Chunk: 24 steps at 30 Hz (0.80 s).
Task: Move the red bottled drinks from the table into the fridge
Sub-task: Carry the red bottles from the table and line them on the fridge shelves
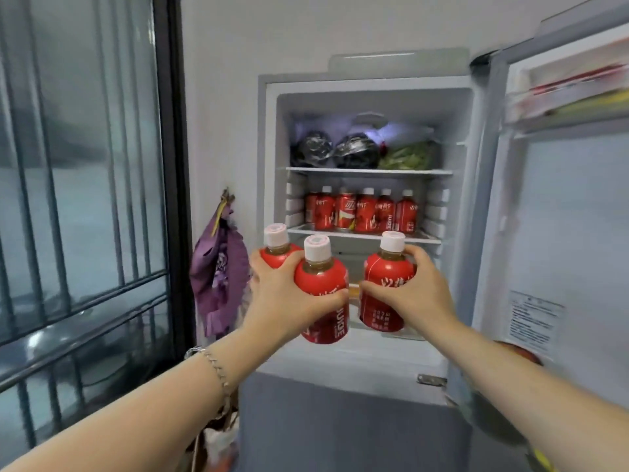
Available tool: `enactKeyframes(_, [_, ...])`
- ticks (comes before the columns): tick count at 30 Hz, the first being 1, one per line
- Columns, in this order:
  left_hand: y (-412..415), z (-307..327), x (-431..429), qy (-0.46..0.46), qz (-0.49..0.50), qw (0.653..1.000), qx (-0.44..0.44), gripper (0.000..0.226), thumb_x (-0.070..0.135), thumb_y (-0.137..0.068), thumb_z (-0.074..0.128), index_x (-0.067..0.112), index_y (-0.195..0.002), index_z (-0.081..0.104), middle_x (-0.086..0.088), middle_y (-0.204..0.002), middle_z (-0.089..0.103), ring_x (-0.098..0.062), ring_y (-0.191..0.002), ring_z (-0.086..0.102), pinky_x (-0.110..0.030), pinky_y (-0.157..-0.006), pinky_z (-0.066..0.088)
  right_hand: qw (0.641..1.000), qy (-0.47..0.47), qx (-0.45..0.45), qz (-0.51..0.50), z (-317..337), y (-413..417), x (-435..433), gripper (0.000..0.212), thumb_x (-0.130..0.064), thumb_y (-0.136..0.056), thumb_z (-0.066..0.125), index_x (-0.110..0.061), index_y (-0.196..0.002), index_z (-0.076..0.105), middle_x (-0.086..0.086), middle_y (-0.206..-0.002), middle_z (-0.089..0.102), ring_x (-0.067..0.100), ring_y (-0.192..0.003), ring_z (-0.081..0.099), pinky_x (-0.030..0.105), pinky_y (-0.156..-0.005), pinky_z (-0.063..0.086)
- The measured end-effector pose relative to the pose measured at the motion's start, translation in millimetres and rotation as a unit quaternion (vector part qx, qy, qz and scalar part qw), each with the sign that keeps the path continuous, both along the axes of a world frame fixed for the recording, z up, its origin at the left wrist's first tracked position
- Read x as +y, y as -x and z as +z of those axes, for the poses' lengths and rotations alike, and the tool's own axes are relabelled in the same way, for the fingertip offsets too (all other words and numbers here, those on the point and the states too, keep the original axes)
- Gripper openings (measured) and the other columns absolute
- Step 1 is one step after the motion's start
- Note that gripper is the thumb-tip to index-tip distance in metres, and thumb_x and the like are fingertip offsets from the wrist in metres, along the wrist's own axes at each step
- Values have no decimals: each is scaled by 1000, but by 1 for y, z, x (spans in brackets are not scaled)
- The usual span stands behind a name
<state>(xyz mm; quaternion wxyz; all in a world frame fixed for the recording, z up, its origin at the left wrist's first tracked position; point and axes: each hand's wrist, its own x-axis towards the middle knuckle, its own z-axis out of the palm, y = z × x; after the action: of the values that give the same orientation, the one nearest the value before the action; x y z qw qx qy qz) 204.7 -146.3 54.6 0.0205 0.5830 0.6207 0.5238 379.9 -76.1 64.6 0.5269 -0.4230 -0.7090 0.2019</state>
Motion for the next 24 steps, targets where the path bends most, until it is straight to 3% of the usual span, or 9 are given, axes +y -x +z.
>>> enactKeyframes(6, [20,27,143,-14,-19,1000,-12,65,61,-52,75,47,-108,46,3,-135,13,-34,-126,34,-41,-109,33,995,-66,45,-54,19,21,114,73,-30,-60,87,-28,-122,49,-14,-101,55,7,-92,54,21,-80,41])
enactKeyframes(9, [35,36,206,-5,-16,1000,-2,68,67,-48,70,46,-109,46,0,-136,14,-38,-124,35,-46,-108,34,990,-88,63,-90,28,34,163,74,-34,-60,86,-28,-123,49,-13,-104,56,9,-96,55,25,-84,45])
enactKeyframes(12, [46,58,277,39,-4,999,13,78,70,-49,68,40,-118,48,-6,-143,10,-44,-126,30,-49,-106,31,986,-84,68,-127,45,52,226,77,-38,-59,86,-28,-125,49,-8,-112,60,13,-103,58,33,-91,48])
enactKeyframes(18, [65,87,375,80,2,996,44,80,67,-58,71,32,-125,45,-13,-149,-2,-53,-129,23,-52,-104,31,986,-65,52,-147,54,85,320,79,-41,-61,84,-23,-128,49,-3,-118,60,16,-106,57,27,-87,44])
enactKeyframes(22, [75,85,413,101,17,994,40,89,71,-58,69,33,-133,40,-13,-150,-8,-52,-131,19,-53,-103,32,990,-53,50,-121,48,105,363,81,-45,-68,78,-21,-136,42,2,-125,55,20,-114,53,34,-97,45])
enactKeyframes(24, [81,83,426,121,33,992,32,94,76,-60,64,35,-138,33,-13,-152,-10,-50,-133,18,-53,-103,33,992,-37,39,-115,43,113,377,77,-46,-80,67,-21,-143,29,8,-137,43,25,-126,41,37,-105,36])
